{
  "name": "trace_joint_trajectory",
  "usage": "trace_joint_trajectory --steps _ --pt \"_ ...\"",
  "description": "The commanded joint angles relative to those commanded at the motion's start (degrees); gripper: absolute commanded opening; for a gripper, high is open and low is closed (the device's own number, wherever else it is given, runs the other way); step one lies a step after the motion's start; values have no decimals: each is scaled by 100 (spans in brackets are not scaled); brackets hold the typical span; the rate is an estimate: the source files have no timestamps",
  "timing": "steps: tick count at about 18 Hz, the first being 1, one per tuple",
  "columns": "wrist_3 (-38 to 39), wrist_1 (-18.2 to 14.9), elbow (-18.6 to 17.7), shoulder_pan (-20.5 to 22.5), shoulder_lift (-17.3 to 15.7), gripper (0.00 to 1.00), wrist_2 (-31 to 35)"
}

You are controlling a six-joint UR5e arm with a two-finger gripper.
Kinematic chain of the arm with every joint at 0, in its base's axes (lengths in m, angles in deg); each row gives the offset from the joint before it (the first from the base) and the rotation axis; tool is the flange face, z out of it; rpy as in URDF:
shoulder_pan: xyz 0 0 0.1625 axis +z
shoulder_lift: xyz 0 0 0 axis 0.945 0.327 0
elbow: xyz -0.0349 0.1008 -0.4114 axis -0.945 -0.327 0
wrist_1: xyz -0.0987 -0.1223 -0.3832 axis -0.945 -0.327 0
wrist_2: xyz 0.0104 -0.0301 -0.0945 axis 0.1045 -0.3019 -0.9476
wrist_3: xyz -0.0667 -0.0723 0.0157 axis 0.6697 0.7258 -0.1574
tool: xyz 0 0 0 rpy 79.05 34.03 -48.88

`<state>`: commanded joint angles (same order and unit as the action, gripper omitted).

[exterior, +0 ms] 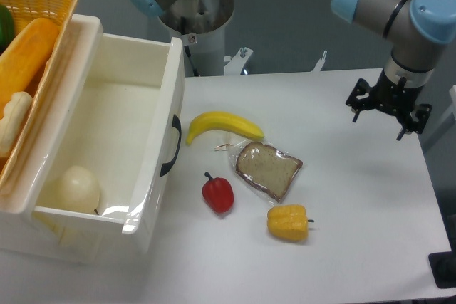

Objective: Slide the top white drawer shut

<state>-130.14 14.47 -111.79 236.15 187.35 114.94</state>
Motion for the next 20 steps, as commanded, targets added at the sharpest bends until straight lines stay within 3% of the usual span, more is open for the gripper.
trace_joint_trajectory --steps 10,15,20 --pt "53 -9 -123 -53 -105 100 88" --pt "114 -61 -404 -184 -377 100 737" --pt "333 -70 -571 -308 -553 100 774"
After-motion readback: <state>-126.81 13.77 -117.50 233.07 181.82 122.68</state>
